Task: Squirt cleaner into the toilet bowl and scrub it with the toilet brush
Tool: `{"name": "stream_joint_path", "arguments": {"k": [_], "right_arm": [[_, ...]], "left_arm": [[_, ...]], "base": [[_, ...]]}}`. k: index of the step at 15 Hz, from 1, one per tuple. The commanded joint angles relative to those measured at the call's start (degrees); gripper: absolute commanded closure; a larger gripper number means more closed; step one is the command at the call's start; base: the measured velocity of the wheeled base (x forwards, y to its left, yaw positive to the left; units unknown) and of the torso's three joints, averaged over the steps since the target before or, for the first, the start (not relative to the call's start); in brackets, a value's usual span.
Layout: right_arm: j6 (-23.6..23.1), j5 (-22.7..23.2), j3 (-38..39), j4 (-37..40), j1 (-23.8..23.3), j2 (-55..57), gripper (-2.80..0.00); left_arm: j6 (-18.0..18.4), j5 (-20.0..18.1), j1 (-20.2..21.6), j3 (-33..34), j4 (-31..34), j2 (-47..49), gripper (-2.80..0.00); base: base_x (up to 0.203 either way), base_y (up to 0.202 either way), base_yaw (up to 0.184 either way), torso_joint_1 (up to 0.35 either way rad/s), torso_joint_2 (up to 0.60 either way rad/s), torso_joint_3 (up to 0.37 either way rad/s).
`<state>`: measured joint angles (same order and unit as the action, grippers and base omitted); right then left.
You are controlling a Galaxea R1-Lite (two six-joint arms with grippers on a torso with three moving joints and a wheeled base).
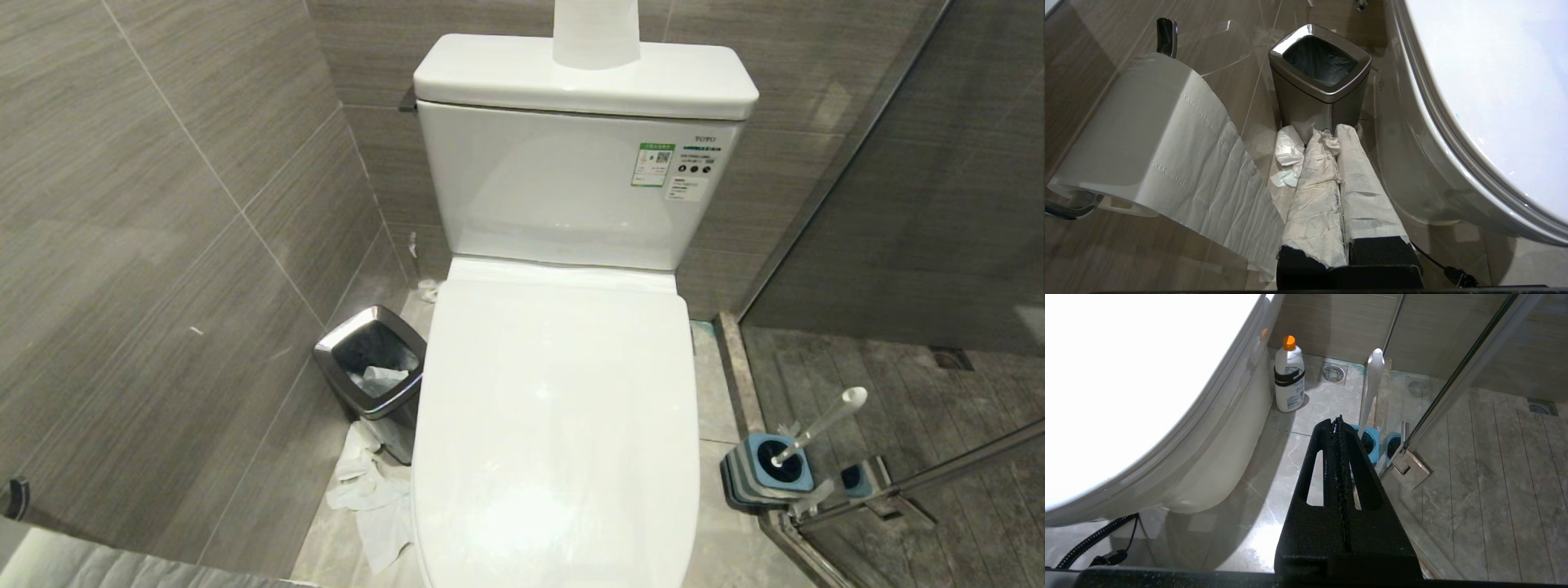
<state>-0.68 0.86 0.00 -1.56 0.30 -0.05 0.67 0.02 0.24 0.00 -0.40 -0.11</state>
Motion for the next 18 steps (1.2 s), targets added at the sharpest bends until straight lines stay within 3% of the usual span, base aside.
{"name": "stream_joint_path", "arguments": {"k": [1,18], "right_arm": [[-0.02,0.02,0.70,-0.02,0.02,-0.04,0.00],[-0.02,0.02,0.70,-0.02,0.01,-0.04,0.00]], "left_arm": [[-0.23,0.15,0.02,0.44,-0.04,0.11,0.00],[-0.23,0.15,0.02,0.44,-0.04,0.11,0.00]], "base": [[0.000,0.000,0.000,0.000,0.00,0.000],[0.000,0.000,0.000,0.000,0.00,0.000]]}}
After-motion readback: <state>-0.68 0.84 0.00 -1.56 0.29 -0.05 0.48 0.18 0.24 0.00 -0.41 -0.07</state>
